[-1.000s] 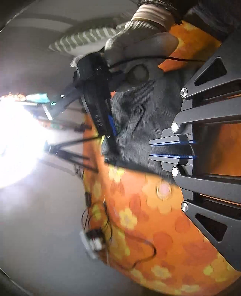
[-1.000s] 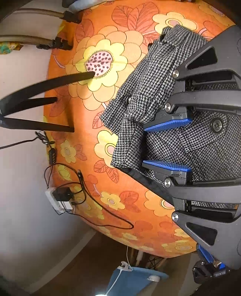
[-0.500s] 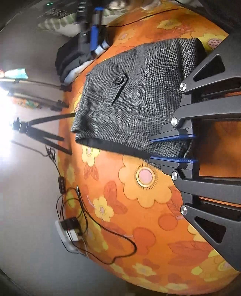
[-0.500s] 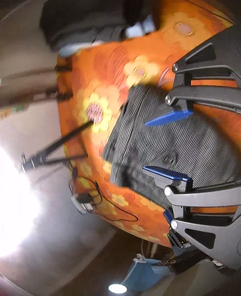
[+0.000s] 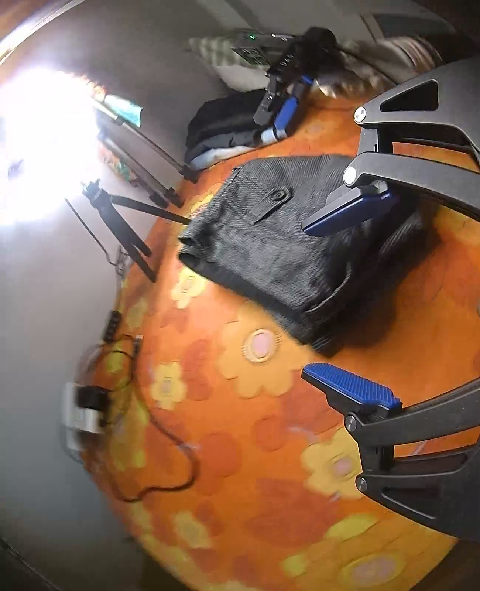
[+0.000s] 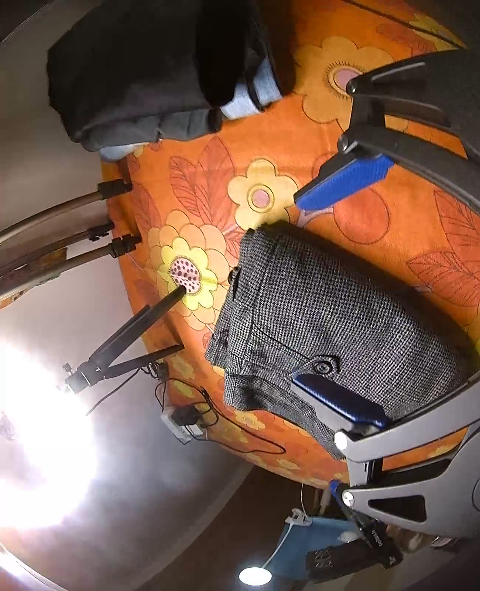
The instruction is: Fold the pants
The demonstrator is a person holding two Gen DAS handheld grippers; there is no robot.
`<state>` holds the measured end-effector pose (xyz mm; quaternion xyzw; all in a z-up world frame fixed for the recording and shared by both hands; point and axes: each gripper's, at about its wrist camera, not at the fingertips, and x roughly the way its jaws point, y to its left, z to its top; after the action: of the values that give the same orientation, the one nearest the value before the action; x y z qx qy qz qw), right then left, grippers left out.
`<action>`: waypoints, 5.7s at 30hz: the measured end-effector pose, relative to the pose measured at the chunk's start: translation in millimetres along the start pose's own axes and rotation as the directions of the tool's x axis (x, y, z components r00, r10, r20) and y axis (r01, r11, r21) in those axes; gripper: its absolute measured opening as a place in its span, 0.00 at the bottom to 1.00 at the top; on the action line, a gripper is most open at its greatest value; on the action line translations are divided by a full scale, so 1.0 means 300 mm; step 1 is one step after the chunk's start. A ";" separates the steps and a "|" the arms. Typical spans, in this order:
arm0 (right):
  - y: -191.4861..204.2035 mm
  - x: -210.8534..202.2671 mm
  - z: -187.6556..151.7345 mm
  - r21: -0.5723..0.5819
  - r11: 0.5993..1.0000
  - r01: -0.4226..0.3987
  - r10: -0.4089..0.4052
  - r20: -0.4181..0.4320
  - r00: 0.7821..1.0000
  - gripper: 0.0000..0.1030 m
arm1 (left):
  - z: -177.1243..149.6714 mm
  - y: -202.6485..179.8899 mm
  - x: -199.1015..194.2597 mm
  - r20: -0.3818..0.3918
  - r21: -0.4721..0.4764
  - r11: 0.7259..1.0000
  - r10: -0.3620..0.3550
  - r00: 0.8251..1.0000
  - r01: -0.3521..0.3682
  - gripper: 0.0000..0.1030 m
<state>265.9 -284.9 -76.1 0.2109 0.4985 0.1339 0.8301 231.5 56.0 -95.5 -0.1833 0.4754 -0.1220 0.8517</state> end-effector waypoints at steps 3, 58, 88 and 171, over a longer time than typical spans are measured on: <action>-0.014 0.028 -0.010 0.040 0.999 -0.033 0.034 -0.032 0.999 0.92 | -0.018 0.013 0.023 -0.033 -0.084 0.996 -0.040 0.999 0.037 0.69; -0.086 0.251 0.006 0.167 0.985 -0.046 0.057 -0.058 0.997 0.65 | -0.029 -0.006 0.199 0.020 -0.198 0.980 0.034 0.999 -0.029 0.57; 0.074 0.135 0.029 0.059 0.996 -0.060 0.058 0.040 0.997 0.19 | 0.019 -0.072 0.144 0.118 -0.128 0.991 -0.027 0.993 0.042 0.16; 0.155 -0.114 0.013 -0.105 0.992 0.071 -0.055 0.143 0.988 0.18 | -0.096 -0.287 0.050 0.120 0.051 0.996 -0.078 0.990 0.072 0.23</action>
<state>252.8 -259.9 -25.8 0.1581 0.4372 0.1196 0.8772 211.7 -33.1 -84.0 -0.1882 0.4121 -0.1536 0.8782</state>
